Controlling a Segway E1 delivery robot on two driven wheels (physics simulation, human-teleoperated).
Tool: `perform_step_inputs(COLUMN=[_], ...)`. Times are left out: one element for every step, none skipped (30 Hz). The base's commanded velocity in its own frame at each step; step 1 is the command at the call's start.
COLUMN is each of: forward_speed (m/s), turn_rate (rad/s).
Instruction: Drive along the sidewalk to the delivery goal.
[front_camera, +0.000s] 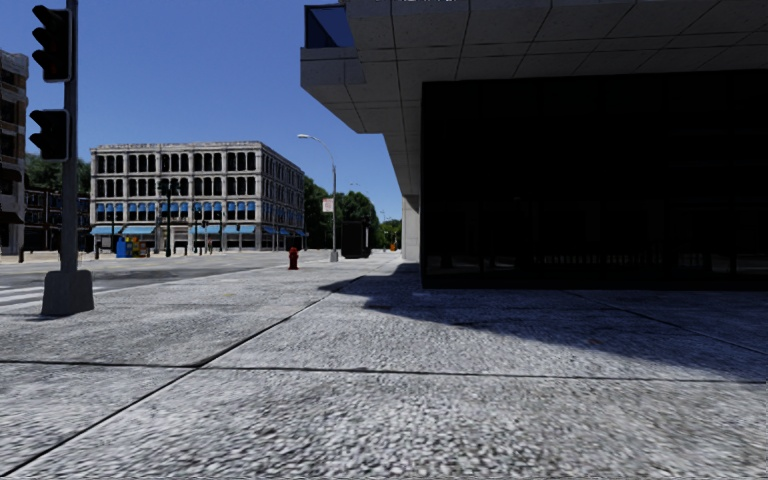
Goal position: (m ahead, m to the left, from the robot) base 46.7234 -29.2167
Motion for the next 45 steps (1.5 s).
perform_step_inputs(forward_speed=[1.33, 1.34, 1.34, 1.34, 1.36, 1.36, 1.37, 1.37, 1.37, 1.37, 1.37, 1.37, 1.37, 1.37, 1.37, 1.48, 2.00, 2.00, 2.00, 2.00, 2.00, 2.00, 2.00, 2.00, 2.00, 2.00, 2.00, 2.00, 2.00, 2.00, 2.00, 2.00, 2.00, 2.00, 2.00, 2.00, 2.00, 2.00, 2.00, 2.00, 2.00, 2.00, 2.00, 2.00, 2.00], turn_rate=[0.00, 0.00, 0.00, 0.00, 0.00, 0.00, 0.00, 0.00, 0.00, 0.00, 0.00, 0.00, 0.00, 0.00, 0.00, 0.00, 0.00, 0.00, 0.00, 0.00, 0.00, 0.00, 0.00, 0.00, 0.00, 0.00, 0.00, 0.00, 0.00, 0.00, 0.00, 0.00, 0.00, 0.00, 0.00, 0.00, 0.00, 0.00, 0.00, 0.00, 0.00, 0.00, 0.00, 0.00, 0.00])
